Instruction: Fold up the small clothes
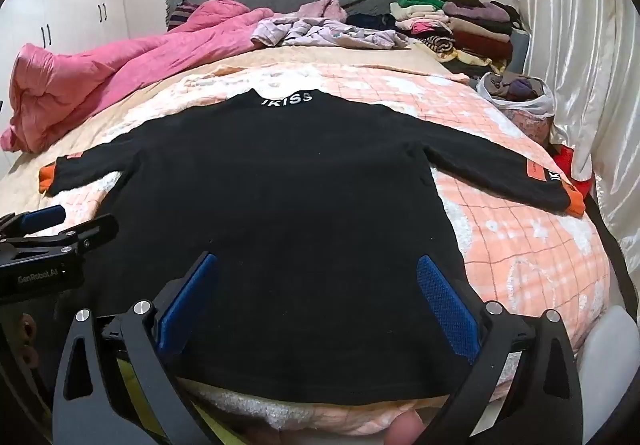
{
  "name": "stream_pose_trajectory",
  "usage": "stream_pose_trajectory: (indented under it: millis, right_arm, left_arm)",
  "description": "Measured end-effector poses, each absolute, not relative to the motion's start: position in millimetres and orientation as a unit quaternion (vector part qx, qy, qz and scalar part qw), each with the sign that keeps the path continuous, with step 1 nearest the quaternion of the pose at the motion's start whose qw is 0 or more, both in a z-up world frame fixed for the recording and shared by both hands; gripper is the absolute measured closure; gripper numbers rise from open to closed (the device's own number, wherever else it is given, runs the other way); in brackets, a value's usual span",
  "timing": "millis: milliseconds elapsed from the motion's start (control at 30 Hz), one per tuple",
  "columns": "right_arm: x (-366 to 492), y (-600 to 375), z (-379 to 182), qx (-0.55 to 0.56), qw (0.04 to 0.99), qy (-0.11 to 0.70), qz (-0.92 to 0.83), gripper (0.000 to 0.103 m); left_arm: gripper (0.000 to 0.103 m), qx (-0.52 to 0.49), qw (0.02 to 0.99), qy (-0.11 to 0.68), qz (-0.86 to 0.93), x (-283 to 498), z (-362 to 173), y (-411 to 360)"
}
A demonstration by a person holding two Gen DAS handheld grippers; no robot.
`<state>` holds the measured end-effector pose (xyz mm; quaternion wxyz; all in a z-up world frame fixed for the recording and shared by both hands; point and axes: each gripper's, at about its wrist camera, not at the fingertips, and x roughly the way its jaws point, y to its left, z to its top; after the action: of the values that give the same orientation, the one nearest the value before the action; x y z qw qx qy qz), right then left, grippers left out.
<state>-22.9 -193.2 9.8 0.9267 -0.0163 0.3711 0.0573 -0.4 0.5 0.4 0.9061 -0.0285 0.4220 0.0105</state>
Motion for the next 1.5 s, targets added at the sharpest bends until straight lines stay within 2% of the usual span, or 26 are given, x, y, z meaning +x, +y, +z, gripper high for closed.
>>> stream_pose_trajectory:
  millis: [1500]
  right_arm:
    - [-21.3, -196.8, 9.8, -0.004, 0.928, 0.369, 0.061, 0.004]
  left_arm:
    - [0.009, -0.025, 0.908, 0.419, 0.013, -3.8, 4.2, 2.5]
